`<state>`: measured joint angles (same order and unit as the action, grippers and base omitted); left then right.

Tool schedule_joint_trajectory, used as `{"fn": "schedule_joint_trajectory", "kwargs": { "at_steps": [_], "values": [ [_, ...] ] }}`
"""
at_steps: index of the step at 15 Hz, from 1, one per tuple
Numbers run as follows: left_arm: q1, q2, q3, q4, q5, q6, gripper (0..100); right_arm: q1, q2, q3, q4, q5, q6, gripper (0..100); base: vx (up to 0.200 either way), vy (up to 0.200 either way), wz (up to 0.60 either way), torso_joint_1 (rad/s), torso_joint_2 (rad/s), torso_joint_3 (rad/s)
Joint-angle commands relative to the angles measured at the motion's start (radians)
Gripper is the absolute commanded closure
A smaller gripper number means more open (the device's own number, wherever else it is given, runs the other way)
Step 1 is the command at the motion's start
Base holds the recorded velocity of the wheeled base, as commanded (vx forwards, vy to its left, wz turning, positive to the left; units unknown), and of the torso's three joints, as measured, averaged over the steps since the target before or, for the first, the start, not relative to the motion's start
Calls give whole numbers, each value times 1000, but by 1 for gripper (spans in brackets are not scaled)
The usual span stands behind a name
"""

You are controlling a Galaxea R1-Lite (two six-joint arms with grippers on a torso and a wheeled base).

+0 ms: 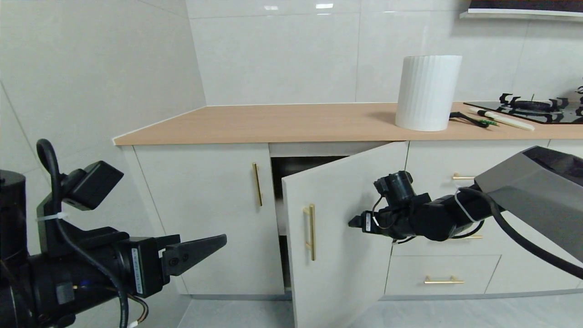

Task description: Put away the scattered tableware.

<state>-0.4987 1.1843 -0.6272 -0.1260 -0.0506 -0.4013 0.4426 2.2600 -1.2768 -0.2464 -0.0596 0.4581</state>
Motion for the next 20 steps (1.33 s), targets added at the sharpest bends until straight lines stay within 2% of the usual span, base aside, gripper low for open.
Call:
{"fn": "schedule_joint_trajectory", "kwargs": {
  "at_steps": [1, 4, 6, 11, 20],
  "values": [
    [0, -5, -2, -1, 0, -2, 0, 2, 9, -21, -2, 6, 22, 0, 0, 0, 0, 0, 0, 0],
    [0, -5, 0, -1, 0, -1, 0, 7, 19, -52, -2, 9, 77, 0, 0, 0, 0, 0, 0, 0],
    [0, -5, 0, -1, -2, -1, 0, 15, 58, -128, 6, 9, 200, 0, 0, 0, 0, 0, 0, 0],
    [0, -3, 0, -1, -2, -2, 0, 15, 112, -236, 7, -5, 332, 0, 0, 0, 0, 0, 0, 0],
    [0, -2, -2, -1, -2, -5, 0, -16, 211, -397, 15, -105, 445, 0, 0, 0, 0, 0, 0, 0]
  ]
}}
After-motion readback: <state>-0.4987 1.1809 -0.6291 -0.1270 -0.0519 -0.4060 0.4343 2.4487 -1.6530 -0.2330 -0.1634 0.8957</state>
